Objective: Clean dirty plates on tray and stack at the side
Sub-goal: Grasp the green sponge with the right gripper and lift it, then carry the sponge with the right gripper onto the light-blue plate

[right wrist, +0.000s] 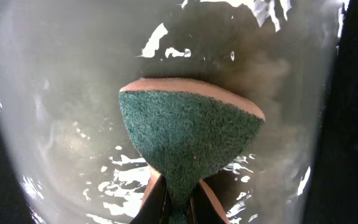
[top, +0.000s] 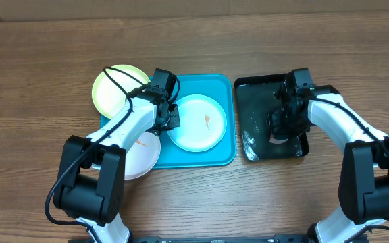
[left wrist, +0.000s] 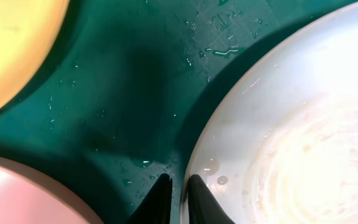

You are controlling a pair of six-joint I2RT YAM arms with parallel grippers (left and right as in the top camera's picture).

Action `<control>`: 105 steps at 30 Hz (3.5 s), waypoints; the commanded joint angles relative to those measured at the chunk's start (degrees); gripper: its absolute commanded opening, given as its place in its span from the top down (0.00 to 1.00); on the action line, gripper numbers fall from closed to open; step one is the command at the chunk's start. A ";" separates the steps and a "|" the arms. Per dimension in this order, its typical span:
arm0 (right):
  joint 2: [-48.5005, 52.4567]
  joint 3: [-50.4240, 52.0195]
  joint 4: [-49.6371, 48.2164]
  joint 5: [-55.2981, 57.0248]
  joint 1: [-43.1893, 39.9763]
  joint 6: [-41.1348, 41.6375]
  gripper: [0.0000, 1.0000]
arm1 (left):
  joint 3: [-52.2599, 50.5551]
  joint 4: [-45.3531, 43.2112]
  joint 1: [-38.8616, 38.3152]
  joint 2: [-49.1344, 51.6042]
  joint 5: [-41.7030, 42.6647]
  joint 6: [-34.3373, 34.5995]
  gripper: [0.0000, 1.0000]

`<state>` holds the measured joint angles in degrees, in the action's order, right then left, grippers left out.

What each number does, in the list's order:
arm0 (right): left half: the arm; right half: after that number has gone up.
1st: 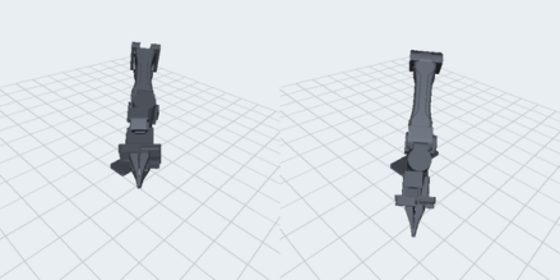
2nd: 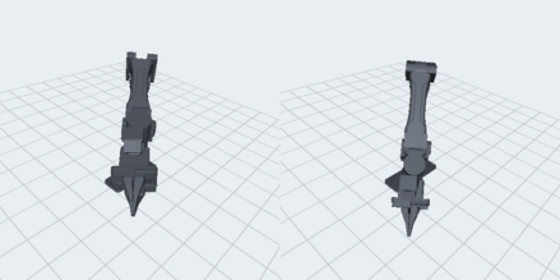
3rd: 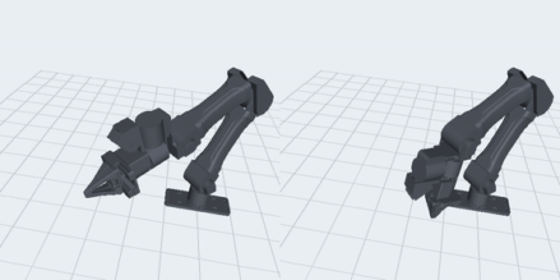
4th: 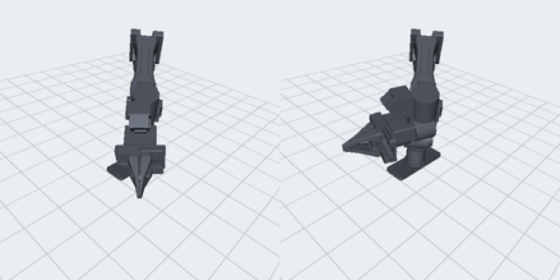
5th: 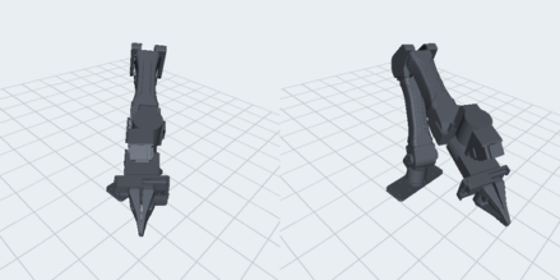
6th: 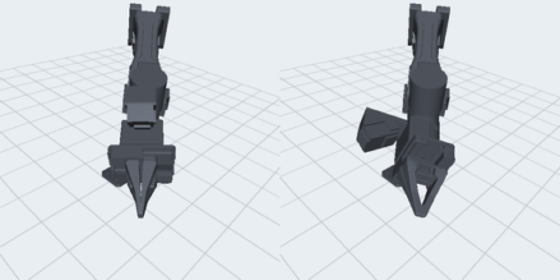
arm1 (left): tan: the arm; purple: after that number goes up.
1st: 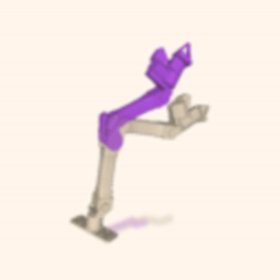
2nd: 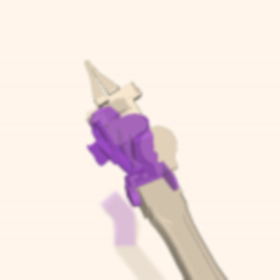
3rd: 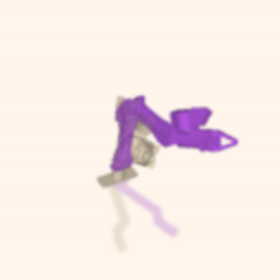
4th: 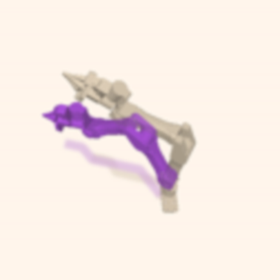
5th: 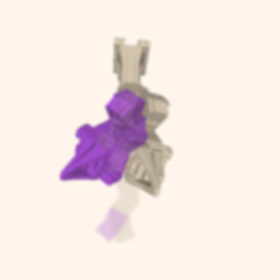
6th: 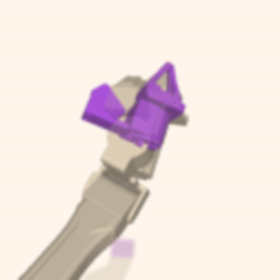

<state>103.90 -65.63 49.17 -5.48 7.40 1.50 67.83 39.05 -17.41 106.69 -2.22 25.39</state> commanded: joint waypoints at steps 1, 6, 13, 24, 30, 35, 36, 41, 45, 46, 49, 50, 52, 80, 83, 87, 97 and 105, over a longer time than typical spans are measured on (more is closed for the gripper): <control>-0.37 -4.52 0.94 -0.87 0.11 0.31 0.96 | -0.31 0.20 -0.22 0.90 -0.79 -0.09 0.86; -0.37 -5.95 2.19 -1.11 0.11 0.68 0.96 | -0.31 0.87 -0.26 0.90 -0.79 -0.07 0.88; -0.37 -6.03 2.64 -3.78 0.11 0.68 0.96 | -0.31 0.90 -0.20 0.90 -1.01 -0.09 0.96; -0.37 -8.39 5.27 -5.07 0.11 2.69 0.96 | -0.31 -0.59 0.81 0.90 -0.68 -2.69 0.96; -0.37 -14.12 9.84 -4.83 0.11 3.52 0.96 | -0.31 -1.97 2.43 0.90 4.96 -5.44 0.96; -0.37 -19.15 14.23 -4.83 0.68 3.52 0.96 | -0.28 -2.89 4.20 0.90 8.74 -6.14 0.96; -0.37 -19.39 14.40 -4.83 0.90 3.52 0.96 | -0.31 -2.89 4.28 0.90 9.31 -6.14 0.96; -0.37 -19.12 15.96 -0.68 2.71 6.54 0.96 | -0.31 -3.02 4.31 0.90 9.33 -6.12 0.96; -0.37 -19.10 17.29 0.79 4.35 9.40 0.96 | -0.31 -3.32 4.31 0.90 9.25 -6.14 0.96; -0.37 -19.08 17.33 -0.96 4.72 9.88 0.96 | -0.31 -3.54 4.33 0.90 9.07 -6.14 0.96; -0.37 -19.08 17.09 -1.22 4.76 11.41 0.96 | -0.31 -3.61 4.33 0.90 9.05 -6.14 0.96; -0.37 -19.08 17.07 -1.18 4.74 11.39 0.96 | -0.31 -3.61 4.33 0.90 9.05 -6.12 0.96; -0.37 -19.08 17.18 -1.03 4.55 11.04 0.96 | -0.31 -3.61 4.33 0.90 9.11 -6.12 0.96; -0.31 -27.23 12.09 -1.20 17.57 15.54 0.96 | -0.31 -4.63 4.26 0.90 9.14 -3.93 0.96; -0.15 -27.06 9.81 0.31 21.31 18.60 0.96 | -0.31 -4.61 4.26 0.90 9.16 -3.96 0.96; 0.00 -24.92 4.96 6.01 25.92 23.23 0.96 | -0.31 -4.59 4.26 0.90 9.33 -3.96 0.96; 5.88 -24.44 0.59 5.86 27.36 22.36 0.96 | -0.31 -4.50 4.26 0.90 9.33 -3.96 0.96; 10.91 -24.44 -0.31 6.36 27.36 22.10 0.96 | -0.31 -4.37 4.26 0.90 9.33 -3.96 0.96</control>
<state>113.65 -90.28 49.30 -0.36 34.65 23.92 67.83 34.68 -13.28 106.69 6.68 20.86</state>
